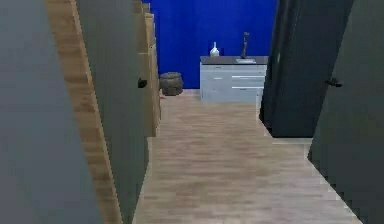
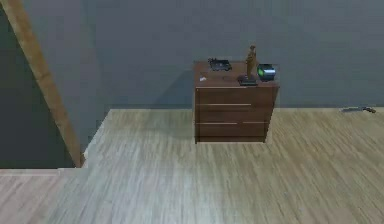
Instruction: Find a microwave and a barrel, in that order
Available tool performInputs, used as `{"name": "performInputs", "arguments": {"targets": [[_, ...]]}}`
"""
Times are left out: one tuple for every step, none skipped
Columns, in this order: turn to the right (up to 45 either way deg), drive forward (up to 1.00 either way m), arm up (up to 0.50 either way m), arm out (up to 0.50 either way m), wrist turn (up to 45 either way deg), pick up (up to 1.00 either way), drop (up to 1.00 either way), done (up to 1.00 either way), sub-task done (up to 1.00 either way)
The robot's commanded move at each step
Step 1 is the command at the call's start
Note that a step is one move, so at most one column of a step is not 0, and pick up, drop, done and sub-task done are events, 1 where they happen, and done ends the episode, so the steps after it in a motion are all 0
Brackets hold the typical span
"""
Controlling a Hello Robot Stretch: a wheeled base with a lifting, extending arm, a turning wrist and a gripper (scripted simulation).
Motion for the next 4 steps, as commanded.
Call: {"name": "performInputs", "arguments": {"targets": [[0.0,1.00,0.00,0.00,0.0,0.00,0.00,0.00,0.00],[0.0,1.00,0.00,0.00,0.0,0.00,0.00,0.00,0.00],[0.0,1.00,0.00,0.00,0.0,0.00,0.00,0.00,0.00],[6.0,0.00,0.00,0.00,0.0,0.00,0.00,0.00,0.00]]}}
